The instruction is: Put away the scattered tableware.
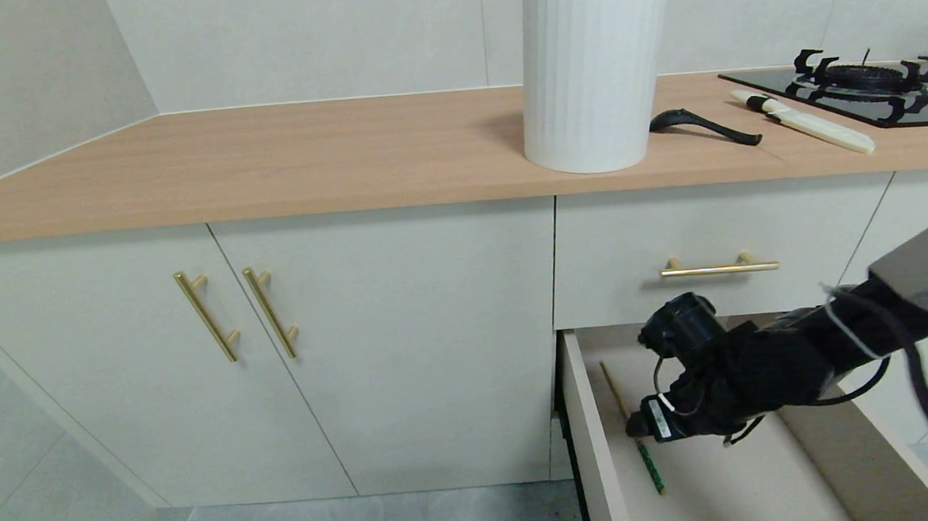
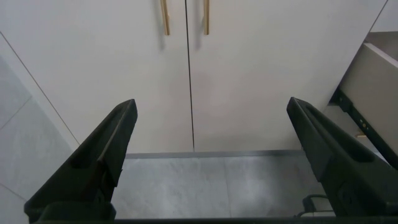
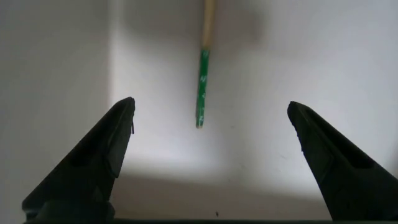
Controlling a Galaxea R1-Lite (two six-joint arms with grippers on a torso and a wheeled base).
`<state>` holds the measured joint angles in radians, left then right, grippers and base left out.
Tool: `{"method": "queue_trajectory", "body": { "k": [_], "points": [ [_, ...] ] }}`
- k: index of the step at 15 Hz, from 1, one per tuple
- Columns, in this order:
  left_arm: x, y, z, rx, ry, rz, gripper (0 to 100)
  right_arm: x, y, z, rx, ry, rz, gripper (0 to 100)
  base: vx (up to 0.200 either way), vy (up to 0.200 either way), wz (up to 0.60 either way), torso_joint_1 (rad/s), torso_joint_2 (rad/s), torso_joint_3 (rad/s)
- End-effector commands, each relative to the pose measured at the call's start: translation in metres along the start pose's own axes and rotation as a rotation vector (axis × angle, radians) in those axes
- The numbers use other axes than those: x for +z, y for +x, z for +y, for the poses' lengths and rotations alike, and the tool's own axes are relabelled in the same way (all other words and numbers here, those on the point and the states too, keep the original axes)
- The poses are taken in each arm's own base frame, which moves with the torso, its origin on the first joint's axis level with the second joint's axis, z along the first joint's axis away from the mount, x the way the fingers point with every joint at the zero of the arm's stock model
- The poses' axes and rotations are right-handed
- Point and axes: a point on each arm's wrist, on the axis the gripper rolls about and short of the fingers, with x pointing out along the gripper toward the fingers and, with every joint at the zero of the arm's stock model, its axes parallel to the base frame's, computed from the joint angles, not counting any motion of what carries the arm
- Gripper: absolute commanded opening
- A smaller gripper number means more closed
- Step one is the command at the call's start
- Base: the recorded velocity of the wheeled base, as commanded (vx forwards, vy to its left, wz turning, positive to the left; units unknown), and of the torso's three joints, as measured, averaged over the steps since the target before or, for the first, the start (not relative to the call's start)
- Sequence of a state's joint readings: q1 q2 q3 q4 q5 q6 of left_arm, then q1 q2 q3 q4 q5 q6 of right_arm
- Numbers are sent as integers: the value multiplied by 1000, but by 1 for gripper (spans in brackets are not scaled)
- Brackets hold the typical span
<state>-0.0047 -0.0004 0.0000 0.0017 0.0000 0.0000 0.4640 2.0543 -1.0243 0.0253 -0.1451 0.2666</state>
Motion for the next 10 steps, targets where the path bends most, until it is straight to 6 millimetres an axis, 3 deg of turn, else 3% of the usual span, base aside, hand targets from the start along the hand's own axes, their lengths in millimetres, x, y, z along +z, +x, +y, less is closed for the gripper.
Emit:
{"method": "queue_trajectory", "body": {
  "k": [1,4,7,10],
  "points": [
    [0,0,0,0,0,0,100,15,-76,-19,31,55,-203,100,0,0,0,0,0,0],
    [0,0,0,0,0,0,100,22,-132,-44,16,94,-379,100,0,0,0,0,0,0],
    [0,0,0,0,0,0,100,20,-166,-56,10,98,-496,100,0,0,0,0,0,0],
    [0,0,0,0,0,0,100,19,-177,-60,3,93,-548,100,0,0,0,0,0,0]
  ]
}}
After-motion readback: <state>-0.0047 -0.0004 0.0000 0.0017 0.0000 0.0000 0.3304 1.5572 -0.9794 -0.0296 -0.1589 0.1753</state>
